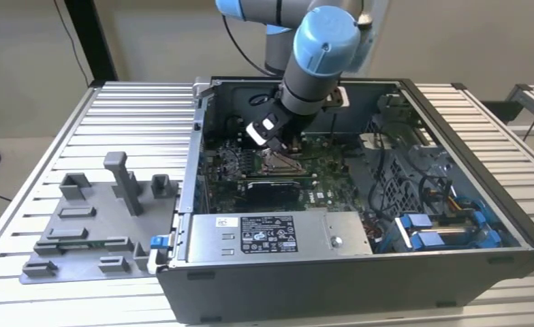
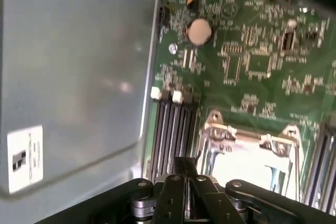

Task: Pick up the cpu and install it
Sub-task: 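Close the cpu cover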

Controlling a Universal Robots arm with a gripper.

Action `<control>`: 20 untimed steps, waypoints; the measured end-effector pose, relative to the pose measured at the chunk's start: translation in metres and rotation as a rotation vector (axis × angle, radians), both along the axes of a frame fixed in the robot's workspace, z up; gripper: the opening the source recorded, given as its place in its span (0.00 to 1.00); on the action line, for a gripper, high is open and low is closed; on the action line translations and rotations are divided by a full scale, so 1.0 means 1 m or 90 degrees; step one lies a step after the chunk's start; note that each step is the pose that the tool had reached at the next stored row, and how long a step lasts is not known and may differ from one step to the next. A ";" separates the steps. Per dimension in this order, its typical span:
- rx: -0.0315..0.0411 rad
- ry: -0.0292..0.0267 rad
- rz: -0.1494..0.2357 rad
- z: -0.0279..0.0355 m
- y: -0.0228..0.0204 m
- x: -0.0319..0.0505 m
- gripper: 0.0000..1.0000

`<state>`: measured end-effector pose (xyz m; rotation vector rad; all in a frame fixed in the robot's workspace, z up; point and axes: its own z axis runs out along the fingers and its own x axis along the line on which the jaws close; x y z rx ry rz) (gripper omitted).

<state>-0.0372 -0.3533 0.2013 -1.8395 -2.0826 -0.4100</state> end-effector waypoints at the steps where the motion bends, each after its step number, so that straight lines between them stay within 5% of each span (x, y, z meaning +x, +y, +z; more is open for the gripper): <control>1: -0.0001 -0.0002 0.000 0.0001 -0.0009 -0.0031 0.00; 7: -0.0016 -0.0014 0.000 0.0021 -0.0035 -0.0187 0.00; 16: -0.0001 -0.0088 0.000 0.0075 -0.0028 -0.0452 0.00; 20: -0.0001 -0.0101 0.000 0.0076 -0.0026 -0.0456 0.00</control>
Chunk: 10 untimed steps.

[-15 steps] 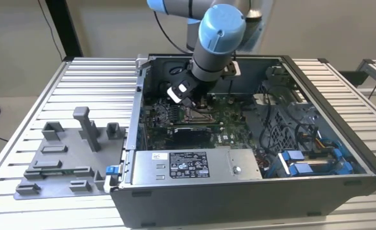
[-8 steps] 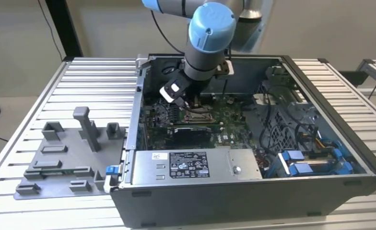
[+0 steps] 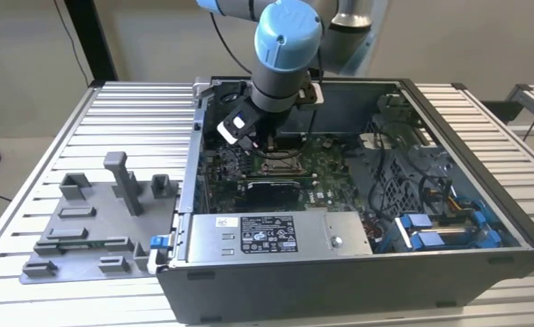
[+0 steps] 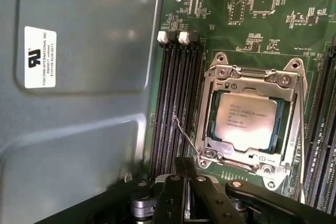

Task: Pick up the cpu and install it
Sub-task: 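Close the cpu cover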

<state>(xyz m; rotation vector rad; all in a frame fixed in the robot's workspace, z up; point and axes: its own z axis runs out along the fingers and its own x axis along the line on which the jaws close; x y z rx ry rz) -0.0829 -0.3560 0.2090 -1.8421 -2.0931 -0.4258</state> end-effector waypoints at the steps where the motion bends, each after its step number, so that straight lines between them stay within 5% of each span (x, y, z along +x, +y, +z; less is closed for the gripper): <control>1: 0.0000 0.0000 0.000 -0.0004 0.0000 0.0003 0.00; 5: 0.0000 0.0000 0.000 -0.0066 0.0000 0.0047 0.00; 10: -0.0001 0.0001 0.000 -0.0073 0.0001 0.0222 0.00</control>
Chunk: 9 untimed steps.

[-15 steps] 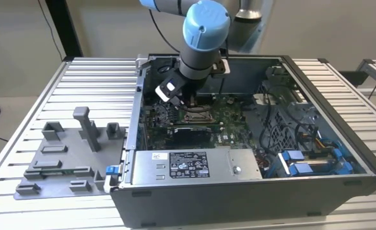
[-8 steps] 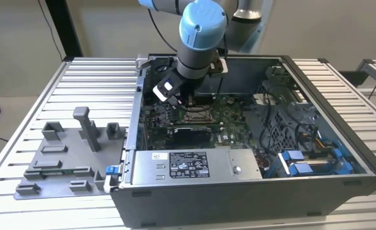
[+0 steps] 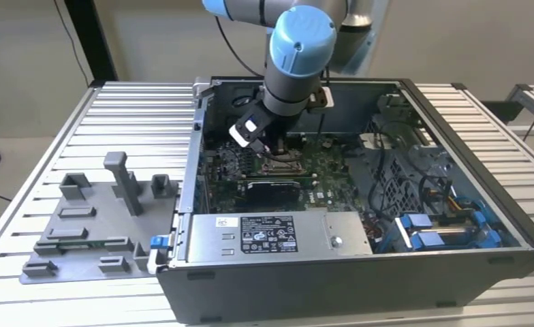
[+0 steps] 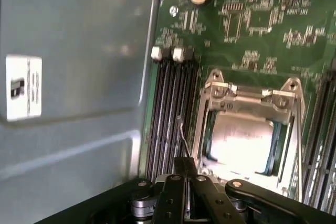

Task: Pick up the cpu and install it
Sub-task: 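Close the cpu cover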

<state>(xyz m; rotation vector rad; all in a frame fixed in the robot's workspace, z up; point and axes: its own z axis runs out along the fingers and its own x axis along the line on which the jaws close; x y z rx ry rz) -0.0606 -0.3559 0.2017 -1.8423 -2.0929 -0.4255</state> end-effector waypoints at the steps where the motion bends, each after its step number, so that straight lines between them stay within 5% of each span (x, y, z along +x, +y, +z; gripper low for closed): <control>1: 0.0000 0.0000 0.000 -0.0001 0.0000 0.0030 0.00; 9: -0.0001 0.0000 0.000 -0.0010 0.0021 0.0136 0.00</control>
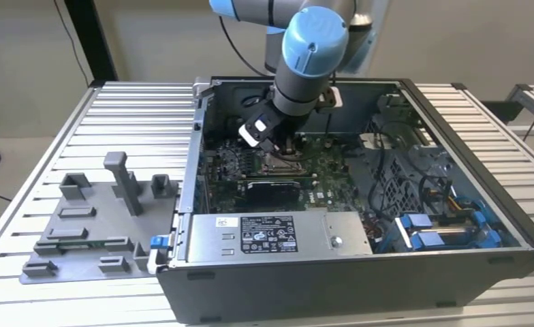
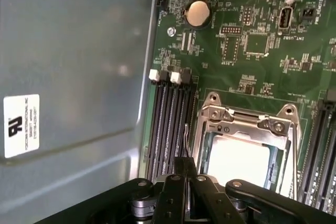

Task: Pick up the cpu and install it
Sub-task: 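Close the cpu cover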

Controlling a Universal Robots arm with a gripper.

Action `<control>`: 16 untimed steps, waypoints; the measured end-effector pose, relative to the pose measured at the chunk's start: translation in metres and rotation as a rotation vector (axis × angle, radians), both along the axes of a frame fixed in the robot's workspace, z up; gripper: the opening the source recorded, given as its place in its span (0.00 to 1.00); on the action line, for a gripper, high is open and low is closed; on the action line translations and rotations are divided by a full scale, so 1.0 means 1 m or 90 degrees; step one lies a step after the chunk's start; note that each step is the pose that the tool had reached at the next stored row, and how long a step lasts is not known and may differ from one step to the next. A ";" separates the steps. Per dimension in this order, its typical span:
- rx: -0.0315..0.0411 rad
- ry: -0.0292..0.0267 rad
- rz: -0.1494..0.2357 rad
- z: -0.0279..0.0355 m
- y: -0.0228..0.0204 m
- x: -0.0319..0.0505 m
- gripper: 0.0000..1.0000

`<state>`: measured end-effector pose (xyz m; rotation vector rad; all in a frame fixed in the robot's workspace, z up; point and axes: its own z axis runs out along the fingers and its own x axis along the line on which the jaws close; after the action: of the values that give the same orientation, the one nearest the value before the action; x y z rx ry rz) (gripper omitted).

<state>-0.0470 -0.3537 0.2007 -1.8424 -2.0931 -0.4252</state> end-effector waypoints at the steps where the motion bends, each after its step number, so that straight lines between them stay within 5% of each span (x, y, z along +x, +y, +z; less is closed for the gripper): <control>1: 0.0000 -0.0001 0.000 -0.0001 0.0007 0.0006 0.00; 16: 0.0002 -0.0001 0.000 -0.0065 0.0025 0.0115 0.00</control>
<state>-0.0356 -0.3513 0.1942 -1.8423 -2.0929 -0.4258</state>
